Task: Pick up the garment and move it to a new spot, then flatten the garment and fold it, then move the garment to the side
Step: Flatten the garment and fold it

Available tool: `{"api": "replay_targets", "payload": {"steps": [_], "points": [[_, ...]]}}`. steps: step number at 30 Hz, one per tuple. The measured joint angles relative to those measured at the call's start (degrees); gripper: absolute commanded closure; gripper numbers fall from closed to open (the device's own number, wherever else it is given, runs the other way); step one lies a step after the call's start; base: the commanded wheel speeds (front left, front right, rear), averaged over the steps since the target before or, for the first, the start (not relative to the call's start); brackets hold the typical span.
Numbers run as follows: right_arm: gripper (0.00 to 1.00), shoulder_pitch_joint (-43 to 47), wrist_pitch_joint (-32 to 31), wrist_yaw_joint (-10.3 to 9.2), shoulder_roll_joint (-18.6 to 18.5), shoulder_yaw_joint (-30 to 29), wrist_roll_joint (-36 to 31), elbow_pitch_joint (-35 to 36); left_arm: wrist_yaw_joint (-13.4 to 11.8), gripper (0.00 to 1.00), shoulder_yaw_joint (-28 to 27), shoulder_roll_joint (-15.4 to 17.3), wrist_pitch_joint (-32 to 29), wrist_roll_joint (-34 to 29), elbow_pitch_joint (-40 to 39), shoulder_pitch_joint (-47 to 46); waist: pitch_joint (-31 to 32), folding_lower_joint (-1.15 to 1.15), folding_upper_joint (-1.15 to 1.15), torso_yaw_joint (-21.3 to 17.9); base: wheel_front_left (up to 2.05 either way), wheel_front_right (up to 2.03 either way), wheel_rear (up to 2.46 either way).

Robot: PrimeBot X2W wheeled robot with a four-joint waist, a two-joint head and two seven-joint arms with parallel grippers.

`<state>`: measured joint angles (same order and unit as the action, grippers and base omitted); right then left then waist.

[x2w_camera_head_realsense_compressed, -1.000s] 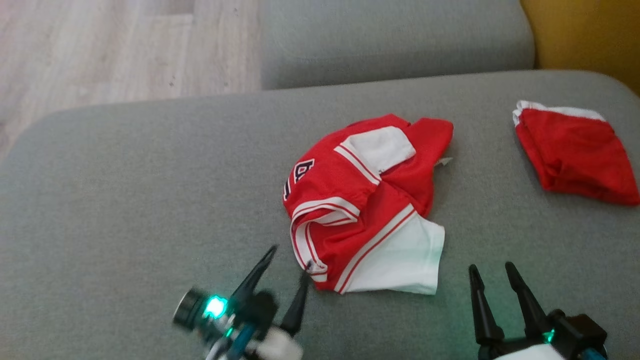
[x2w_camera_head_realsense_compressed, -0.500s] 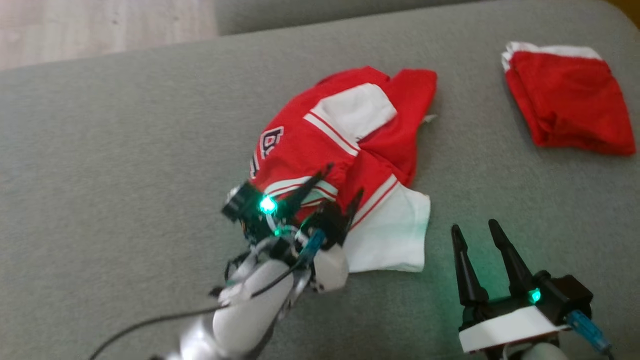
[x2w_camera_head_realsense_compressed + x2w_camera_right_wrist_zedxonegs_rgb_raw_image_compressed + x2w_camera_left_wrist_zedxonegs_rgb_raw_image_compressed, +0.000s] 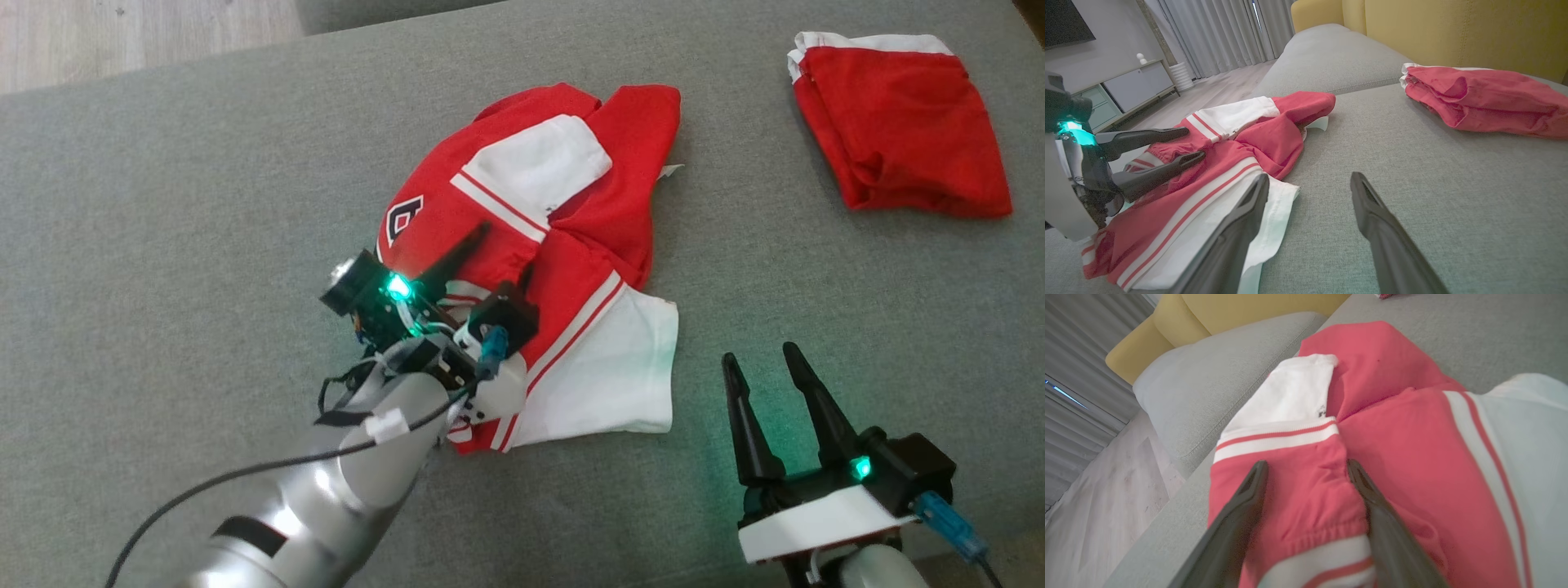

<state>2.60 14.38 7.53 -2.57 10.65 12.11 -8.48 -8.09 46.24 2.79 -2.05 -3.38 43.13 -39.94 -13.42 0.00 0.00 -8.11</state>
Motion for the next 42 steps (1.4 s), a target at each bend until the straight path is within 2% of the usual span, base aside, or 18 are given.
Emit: {"api": "replay_targets", "payload": {"steps": [5,6,8,9,14,23,27,34,36,38,42], "points": [[0.00,-0.11,0.00,0.00,0.00,0.10,0.00,-0.08,-0.98,0.00,0.04,-0.08,2.91,1.66,1.89,-1.69,0.35,0.00,0.00,0.19,0.00,0.00,0.00],[0.00,-0.11,0.00,0.00,0.00,0.15,0.00,-0.13,-0.98,0.29,0.10,-0.11,3.26,2.01,2.35,-1.86,0.46,-0.01,0.00,0.22,0.00,0.00,0.00],[0.00,-0.11,0.00,0.00,0.00,0.32,0.00,-0.23,-0.98,0.95,0.16,-0.11,3.68,2.79,3.03,-2.06,0.64,0.00,0.00,0.23,0.00,0.00,0.00],[0.00,-0.11,0.00,0.00,0.00,0.38,0.00,-0.30,-0.96,1.00,0.21,-0.13,3.81,3.34,3.27,-2.06,0.70,-0.01,0.00,0.21,0.00,0.00,0.00],[0.00,-0.11,0.00,0.00,0.00,0.55,0.00,-0.51,-0.83,1.00,0.18,-0.13,6.50,6.60,3.91,-2.16,1.05,0.00,0.00,0.01,0.00,0.00,0.00],[0.00,-0.03,0.00,0.00,0.00,1.11,0.53,-0.87,4.38,1.00,0.09,-0.13,10.05,17.18,-3.24,-5.19,3.63,0.00,0.00,-1.38,0.00,0.00,0.00],[0.00,0.04,0.00,0.00,0.00,1.32,1.07,-0.85,6.80,1.00,0.11,-0.19,10.21,20.22,-7.01,-10.67,4.99,-0.01,0.00,-2.56,0.00,0.00,0.00],[0.00,0.80,0.00,0.00,-0.01,1.24,1.09,-1.12,10.39,1.00,-0.49,-0.65,11.29,20.29,-8.49,-25.08,8.03,-0.01,0.00,-3.25,0.00,0.00,0.00],[0.00,1.08,0.00,0.00,-0.01,1.09,1.09,-1.13,10.70,1.00,-0.98,-0.75,11.81,20.71,-8.62,-26.98,8.51,-0.01,0.00,-3.22,0.00,0.00,0.00],[0.00,2.95,0.00,0.00,-0.01,0.00,1.08,-1.09,11.17,1.00,-2.44,-1.24,13.32,21.16,-8.37,-32.61,9.72,-0.01,0.00,-2.59,0.00,0.00,0.00],[0.00,4.28,0.00,0.00,-0.01,-0.52,0.99,-0.98,11.21,1.00,-3.88,-1.26,13.55,21.76,-6.73,-35.22,10.61,-0.01,0.00,-1.39,0.00,0.00,0.00]]}}
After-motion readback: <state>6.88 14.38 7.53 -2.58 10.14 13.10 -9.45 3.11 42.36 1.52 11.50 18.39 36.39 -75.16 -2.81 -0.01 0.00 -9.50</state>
